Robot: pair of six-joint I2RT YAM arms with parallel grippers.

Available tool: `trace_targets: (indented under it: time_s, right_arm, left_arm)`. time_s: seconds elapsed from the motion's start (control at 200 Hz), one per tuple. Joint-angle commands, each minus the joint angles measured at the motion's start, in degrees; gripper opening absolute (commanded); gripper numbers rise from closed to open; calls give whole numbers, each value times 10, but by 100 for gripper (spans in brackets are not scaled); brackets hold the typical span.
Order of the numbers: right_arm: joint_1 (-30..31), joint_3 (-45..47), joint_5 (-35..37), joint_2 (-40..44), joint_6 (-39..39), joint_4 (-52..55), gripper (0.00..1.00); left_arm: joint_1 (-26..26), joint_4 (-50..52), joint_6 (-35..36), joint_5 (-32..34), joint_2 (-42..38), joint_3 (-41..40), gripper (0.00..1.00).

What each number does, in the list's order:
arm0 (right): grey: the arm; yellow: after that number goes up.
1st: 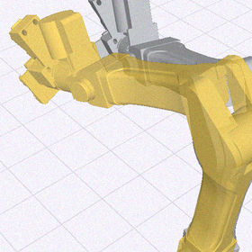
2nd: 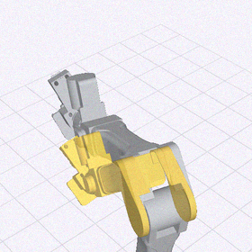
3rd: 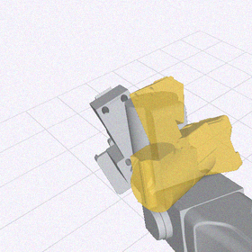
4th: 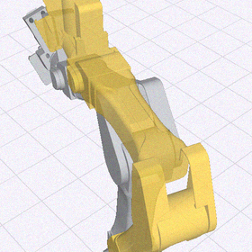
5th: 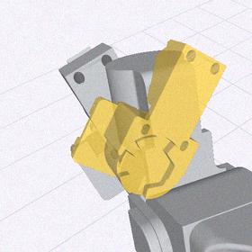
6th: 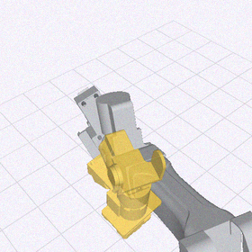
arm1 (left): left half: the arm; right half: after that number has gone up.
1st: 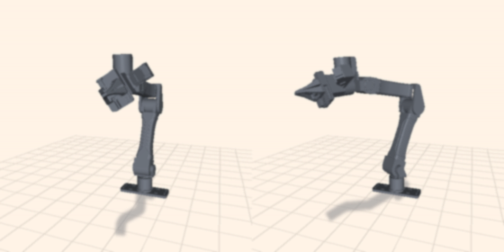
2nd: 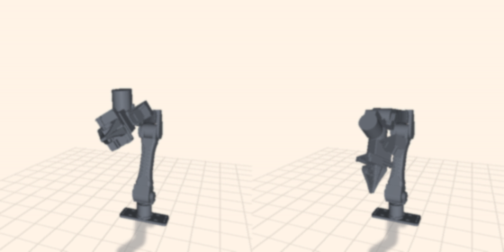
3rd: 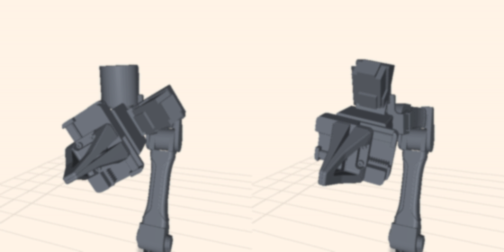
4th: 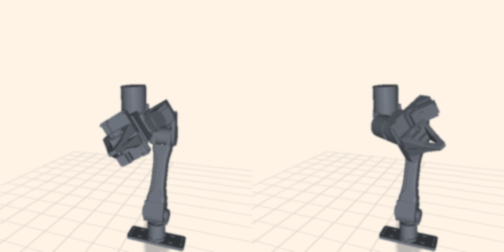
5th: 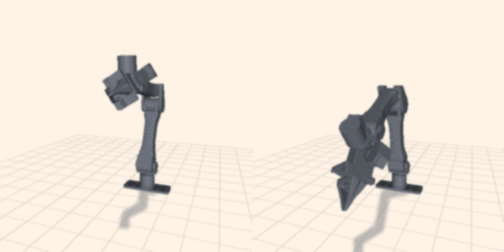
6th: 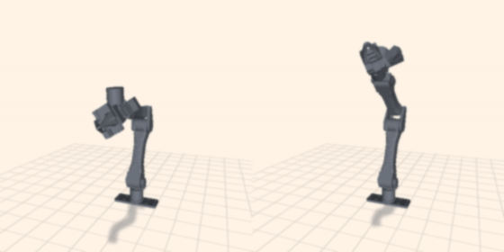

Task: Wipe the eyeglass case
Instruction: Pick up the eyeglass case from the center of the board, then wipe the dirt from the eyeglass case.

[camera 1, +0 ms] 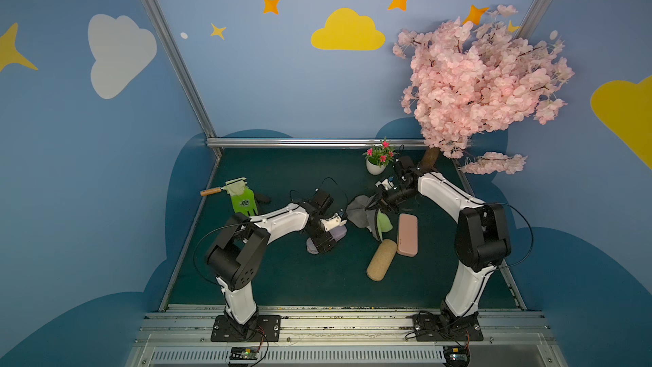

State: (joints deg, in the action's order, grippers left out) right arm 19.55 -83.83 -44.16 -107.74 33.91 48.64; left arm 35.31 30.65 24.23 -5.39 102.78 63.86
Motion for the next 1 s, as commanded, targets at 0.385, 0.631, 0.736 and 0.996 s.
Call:
trace_targets:
  time_s: [0.385,0.631,0.736,0.996]
  right_arm:
    - [4,24,-16,23,11,-26,0]
    - [-28,36,0,46,10,-25,0]
    - [-39,58,-9,49,62,-74,0]
    - [34,-2,-49,34,198,-211,0]
  left_arm:
    - [2,-30,5,10,-3,-10,58]
    - [-39,8,-44,-74,-52,20,55]
    - [-65,-16,-121,-180,-105,22,52]
    - [-69,-180,-262,-279,-141,-30,48]
